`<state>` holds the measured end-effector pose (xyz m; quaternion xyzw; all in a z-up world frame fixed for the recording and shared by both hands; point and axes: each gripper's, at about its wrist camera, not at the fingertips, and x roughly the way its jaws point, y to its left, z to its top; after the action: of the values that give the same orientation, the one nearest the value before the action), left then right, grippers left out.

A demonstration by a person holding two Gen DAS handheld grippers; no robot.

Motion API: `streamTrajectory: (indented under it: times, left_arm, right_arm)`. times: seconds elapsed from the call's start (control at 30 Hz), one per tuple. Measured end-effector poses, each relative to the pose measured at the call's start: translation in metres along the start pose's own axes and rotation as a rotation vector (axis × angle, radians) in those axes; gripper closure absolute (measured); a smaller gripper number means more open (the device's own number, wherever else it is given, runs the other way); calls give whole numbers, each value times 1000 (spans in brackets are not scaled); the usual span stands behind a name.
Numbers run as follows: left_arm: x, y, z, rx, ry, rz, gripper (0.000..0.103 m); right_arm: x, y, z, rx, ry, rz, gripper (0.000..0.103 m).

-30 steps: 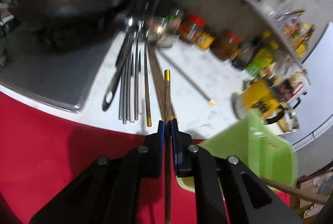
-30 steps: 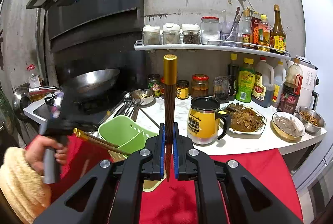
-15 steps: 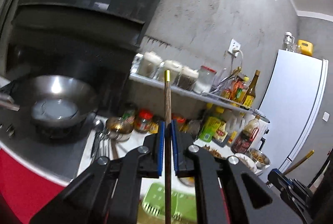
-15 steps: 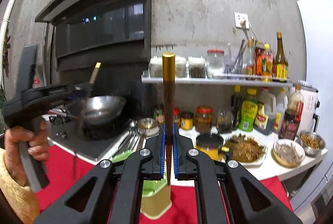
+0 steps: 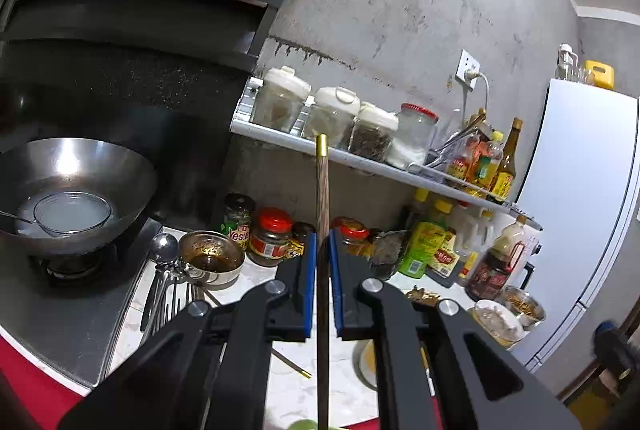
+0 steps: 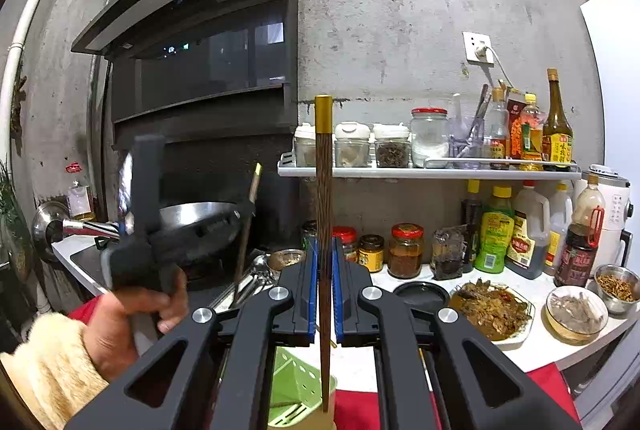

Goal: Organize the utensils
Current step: 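Lower both chopsticks into the green holder and open both tools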

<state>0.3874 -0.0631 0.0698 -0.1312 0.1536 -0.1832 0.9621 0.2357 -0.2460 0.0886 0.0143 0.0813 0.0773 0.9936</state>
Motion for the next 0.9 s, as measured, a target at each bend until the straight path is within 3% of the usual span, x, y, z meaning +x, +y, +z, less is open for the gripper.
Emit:
streamTrajectory:
  times: [0.27, 0.37, 0.57, 0.73, 0.77, 0.8, 0.87, 0.9]
  left_arm:
    - [-8, 10, -22, 44, 10, 26, 97]
    - [-10, 16, -27, 36, 17, 28, 97]
    - [-20, 22, -42, 29, 49, 9, 97]
    - [-47, 12, -52, 80, 92, 11, 96]
    - [-51, 11, -54, 83, 100, 11, 96]
    - [-61, 10, -55, 87, 109, 14, 96]
    - [-81, 8, -54, 87, 105, 17, 94]
    - [-93, 6, -52, 86, 102, 15, 87]
  right_arm:
    - [4, 15, 25, -29, -55, 21, 96]
    - [10, 18, 21, -30, -39, 25, 96]
    - [24, 16, -27, -1, 97, 35, 96]
    - [16, 15, -53, -10, 201, 34, 94]
    - [11, 15, -55, -11, 214, 31, 90]
    - [3, 13, -56, -10, 217, 24, 77]
    - [-19, 8, -54, 3, 199, 7, 67]
    - [-32, 6, -52, 7, 193, -1, 66]
